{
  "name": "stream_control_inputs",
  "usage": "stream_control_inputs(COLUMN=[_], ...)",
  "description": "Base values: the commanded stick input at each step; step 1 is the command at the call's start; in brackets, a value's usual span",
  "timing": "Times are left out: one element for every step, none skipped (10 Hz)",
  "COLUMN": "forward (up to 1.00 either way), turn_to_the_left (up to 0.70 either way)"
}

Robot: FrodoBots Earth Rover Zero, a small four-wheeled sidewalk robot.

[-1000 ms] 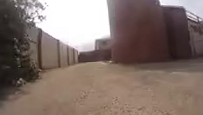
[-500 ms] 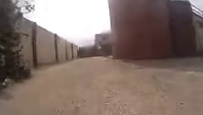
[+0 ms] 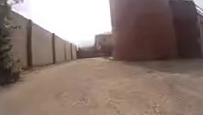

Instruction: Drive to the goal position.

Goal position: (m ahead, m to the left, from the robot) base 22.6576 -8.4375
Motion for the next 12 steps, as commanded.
stream_control_inputs(forward=[1.00, 1.00, 1.00, 1.00, 1.00, 1.00, 1.00, 1.00, 1.00, 1.00, 1.00, 1.00], turn_to_the_left=[0.27, 0.11, 0.00, 0.00, 0.00, 0.00, 0.00, 0.00, 0.00, 0.00, 0.00, 0.00])
